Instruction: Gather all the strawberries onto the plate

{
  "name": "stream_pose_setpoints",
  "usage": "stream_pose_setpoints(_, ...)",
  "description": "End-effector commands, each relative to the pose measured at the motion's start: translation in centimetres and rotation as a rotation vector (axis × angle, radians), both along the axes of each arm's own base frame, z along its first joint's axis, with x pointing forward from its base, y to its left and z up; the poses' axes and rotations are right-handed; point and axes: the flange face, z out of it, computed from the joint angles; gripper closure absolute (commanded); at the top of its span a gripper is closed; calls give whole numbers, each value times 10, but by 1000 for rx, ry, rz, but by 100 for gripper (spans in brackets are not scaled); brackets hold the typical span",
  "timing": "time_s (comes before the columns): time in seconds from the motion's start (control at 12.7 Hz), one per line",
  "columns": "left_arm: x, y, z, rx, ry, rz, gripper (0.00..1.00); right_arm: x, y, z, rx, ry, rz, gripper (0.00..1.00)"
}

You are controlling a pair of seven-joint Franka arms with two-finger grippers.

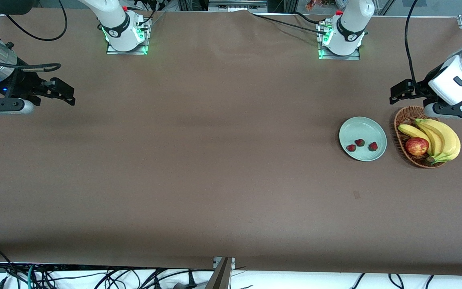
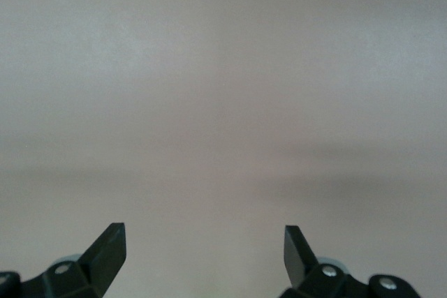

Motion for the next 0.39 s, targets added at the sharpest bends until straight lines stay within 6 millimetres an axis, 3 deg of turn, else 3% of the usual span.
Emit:
stream_pose_setpoints(0.0, 2, 3, 6, 18, 4, -27, 0, 2, -2, 5, 3, -4, -4, 0)
stream_pose_setpoints(0.31, 2, -1, 7, 17, 3, -25, 0, 2, -3, 4, 3, -3, -7, 1)
